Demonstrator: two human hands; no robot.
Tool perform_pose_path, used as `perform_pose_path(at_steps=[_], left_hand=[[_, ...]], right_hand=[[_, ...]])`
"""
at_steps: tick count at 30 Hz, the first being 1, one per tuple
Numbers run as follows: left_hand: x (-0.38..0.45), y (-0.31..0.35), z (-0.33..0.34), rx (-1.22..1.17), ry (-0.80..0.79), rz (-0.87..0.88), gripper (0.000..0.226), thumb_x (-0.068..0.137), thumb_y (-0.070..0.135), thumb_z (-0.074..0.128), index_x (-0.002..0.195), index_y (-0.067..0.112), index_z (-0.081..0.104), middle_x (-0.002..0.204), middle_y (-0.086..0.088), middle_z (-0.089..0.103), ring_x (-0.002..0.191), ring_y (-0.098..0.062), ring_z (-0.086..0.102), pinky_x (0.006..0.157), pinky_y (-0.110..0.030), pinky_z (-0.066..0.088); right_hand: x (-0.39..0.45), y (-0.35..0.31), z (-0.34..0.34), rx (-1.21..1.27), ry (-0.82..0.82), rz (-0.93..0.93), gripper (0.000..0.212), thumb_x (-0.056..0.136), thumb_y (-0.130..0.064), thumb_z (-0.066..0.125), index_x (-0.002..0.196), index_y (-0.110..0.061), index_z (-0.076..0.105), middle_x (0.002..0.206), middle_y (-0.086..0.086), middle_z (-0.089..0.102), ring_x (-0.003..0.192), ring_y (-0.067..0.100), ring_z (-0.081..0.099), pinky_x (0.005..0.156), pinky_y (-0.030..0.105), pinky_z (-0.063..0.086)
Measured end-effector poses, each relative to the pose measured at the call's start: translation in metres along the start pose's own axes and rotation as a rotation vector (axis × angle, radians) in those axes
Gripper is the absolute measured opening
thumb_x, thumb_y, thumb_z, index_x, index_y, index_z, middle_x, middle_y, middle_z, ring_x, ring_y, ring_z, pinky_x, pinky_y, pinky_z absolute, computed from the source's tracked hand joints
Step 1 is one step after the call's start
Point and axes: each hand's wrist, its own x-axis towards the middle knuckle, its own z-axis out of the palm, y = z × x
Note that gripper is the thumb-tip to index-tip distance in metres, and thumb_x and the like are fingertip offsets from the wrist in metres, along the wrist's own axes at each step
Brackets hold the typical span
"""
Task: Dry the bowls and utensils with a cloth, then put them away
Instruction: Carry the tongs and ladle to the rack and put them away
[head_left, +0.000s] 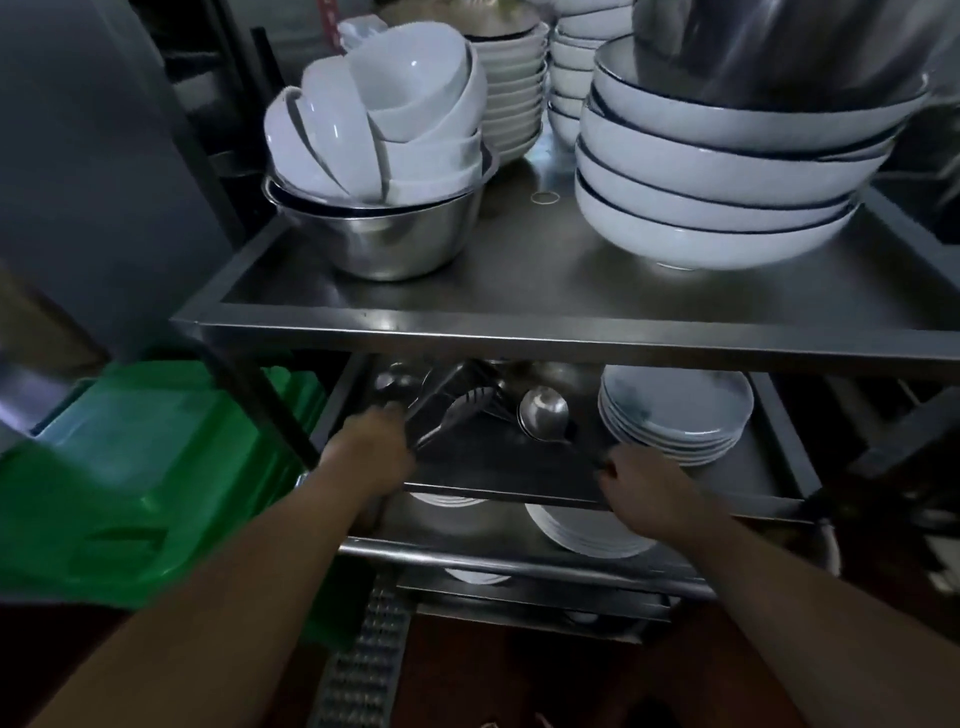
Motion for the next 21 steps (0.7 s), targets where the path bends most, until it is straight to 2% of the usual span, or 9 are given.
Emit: perform_pose_path(at_steps=[4,7,10,13,17,21], left_hand=[[0.025,-0.010,0.003,0.188,0.017,0.100,0.051,0.095,0.037,0.068,0.139,0.016,0.050,0.138,-0.012,0.060,0.124,-0.039,0.059,0.100,-0.048,0.054],[0.036,-0.014,0.004,0.242,0.013,0.140,0.045,0.094,0.031,0.064,0.136,0.020,0.051,0.137,-0.006,0.059,0.124,-0.036,0.057,0.092,-0.050,0.055],[0.051,-0.018,0.006,0.296,-0.021,0.199,0.047,0.091,0.027,0.069,0.134,0.019,0.051,0.134,-0.005,0.059,0.124,-0.034,0.055,0.089,-0.052,0.059],[0.067,-0.025,0.010,0.294,-0.078,0.260,0.048,0.091,0.018,0.068,0.136,0.018,0.053,0.135,-0.007,0.059,0.126,-0.035,0.054,0.093,-0.054,0.058],[0.083,-0.031,0.019,0.288,-0.063,0.320,0.053,0.091,0.014,0.068,0.140,0.022,0.053,0.138,-0.004,0.059,0.130,-0.033,0.053,0.089,-0.051,0.058],[0.093,-0.036,0.027,0.268,-0.073,0.354,0.053,0.090,0.009,0.062,0.141,0.022,0.052,0.135,-0.004,0.060,0.129,-0.034,0.053,0.088,-0.051,0.059]], right_hand=[[0.004,0.002,0.003,0.055,0.013,0.050,0.025,0.105,-0.027,0.057,0.085,-0.015,0.066,0.074,0.000,0.065,0.066,0.017,0.061,0.056,0.030,0.036],[0.008,0.003,0.003,0.049,0.049,0.080,0.022,0.105,-0.028,0.058,0.088,-0.018,0.067,0.070,-0.007,0.061,0.064,0.009,0.058,0.052,0.023,0.033],[0.011,0.000,0.004,0.061,0.077,0.106,0.021,0.105,-0.029,0.059,0.085,-0.024,0.064,0.067,-0.010,0.059,0.064,0.006,0.057,0.053,0.021,0.033],[0.009,-0.003,0.007,0.100,0.076,0.151,0.026,0.104,-0.033,0.058,0.080,-0.026,0.063,0.066,-0.007,0.064,0.061,0.007,0.061,0.051,0.025,0.035],[0.005,-0.005,0.010,0.067,0.072,0.160,0.030,0.104,-0.033,0.059,0.074,-0.030,0.058,0.064,-0.008,0.063,0.059,0.005,0.059,0.049,0.024,0.033],[0.004,-0.006,0.013,0.061,0.051,0.156,0.023,0.104,-0.034,0.059,0.081,-0.029,0.063,0.067,-0.005,0.064,0.060,0.007,0.060,0.050,0.026,0.035]])
